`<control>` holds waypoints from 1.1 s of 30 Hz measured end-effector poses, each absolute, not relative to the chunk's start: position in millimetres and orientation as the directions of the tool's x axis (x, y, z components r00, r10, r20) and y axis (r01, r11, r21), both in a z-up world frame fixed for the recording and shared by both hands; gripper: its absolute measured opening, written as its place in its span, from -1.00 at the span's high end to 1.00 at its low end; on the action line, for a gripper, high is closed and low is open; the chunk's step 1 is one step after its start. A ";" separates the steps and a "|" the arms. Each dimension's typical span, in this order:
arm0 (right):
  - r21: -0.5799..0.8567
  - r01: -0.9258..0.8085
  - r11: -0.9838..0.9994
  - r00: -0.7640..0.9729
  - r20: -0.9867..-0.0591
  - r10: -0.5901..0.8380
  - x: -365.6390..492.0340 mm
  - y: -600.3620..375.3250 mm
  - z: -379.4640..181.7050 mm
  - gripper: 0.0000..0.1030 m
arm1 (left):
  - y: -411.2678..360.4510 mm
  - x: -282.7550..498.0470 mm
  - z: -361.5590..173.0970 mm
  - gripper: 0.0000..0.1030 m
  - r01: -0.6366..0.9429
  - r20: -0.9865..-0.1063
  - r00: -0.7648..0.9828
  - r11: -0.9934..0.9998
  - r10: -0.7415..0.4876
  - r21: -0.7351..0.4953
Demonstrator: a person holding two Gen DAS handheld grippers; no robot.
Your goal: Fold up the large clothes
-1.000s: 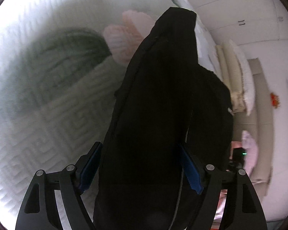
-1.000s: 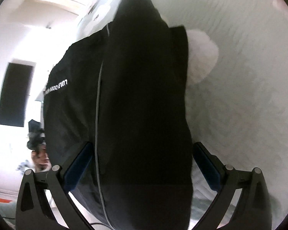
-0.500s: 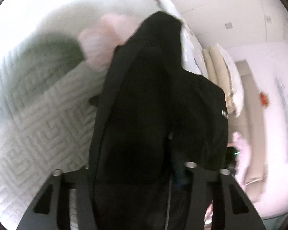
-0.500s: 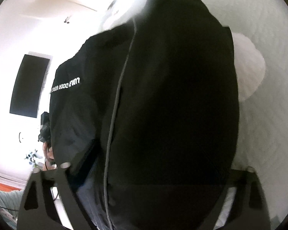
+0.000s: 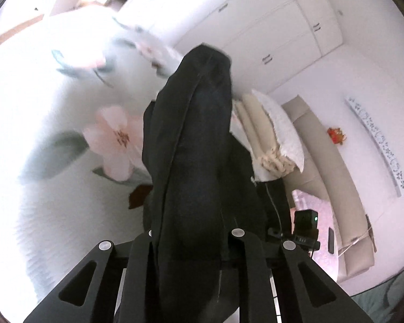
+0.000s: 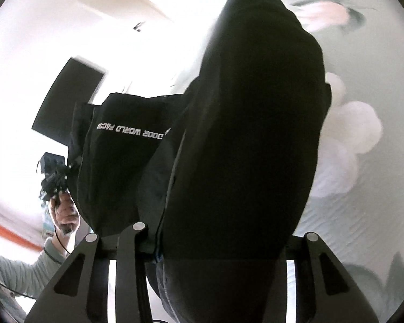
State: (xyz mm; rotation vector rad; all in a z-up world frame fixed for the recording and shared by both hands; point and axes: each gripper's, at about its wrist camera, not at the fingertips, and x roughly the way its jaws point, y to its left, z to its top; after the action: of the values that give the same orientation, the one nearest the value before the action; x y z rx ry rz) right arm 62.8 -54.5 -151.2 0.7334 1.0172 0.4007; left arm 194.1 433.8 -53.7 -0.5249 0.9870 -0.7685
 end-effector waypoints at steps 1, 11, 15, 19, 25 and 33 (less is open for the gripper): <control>0.714 0.006 0.701 0.480 -0.617 0.624 55.8 -47.4 -142.5 0.11 | 448.4 187.5 -42.6 0.73 0.328 -0.529 0.353 0.632 -0.772 -0.702; 0.588 0.080 0.805 0.371 -0.767 0.523 73.1 87.8 -158.0 0.11 | 548.5 193.0 -81.6 0.81 0.218 -0.627 0.283 0.685 -0.726 -0.695; 0.585 0.280 0.761 0.404 -0.791 0.459 30.4 62.8 -192.2 0.06 | 540.9 220.6 -129.5 0.73 0.245 -0.648 0.246 0.693 -0.721 -0.678; 0.485 0.395 0.780 0.367 -0.862 0.350 4.3 61.1 -203.3 0.05 | 518.2 268.0 -182.2 0.13 0.220 -0.828 0.197 0.846 -0.526 -0.485; 0.366 0.478 0.798 0.336 -0.916 0.219 19.7 52.1 -182.2 -0.33 | 531.4 305.3 -188.0 -0.12 0.185 -0.854 0.222 0.880 -0.470 -0.436; 0.347 0.421 0.838 0.321 -0.921 0.220 29.4 5.0 -198.5 -0.82 | 544.9 308.0 -200.6 -0.50 0.245 -0.811 -0.025 0.782 -0.585 -0.572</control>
State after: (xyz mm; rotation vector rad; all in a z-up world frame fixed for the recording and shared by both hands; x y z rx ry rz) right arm 29.4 5.0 -198.5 0.6013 1.2590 -0.1425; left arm 308.0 544.9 -200.6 -0.2932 1.4535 -0.6782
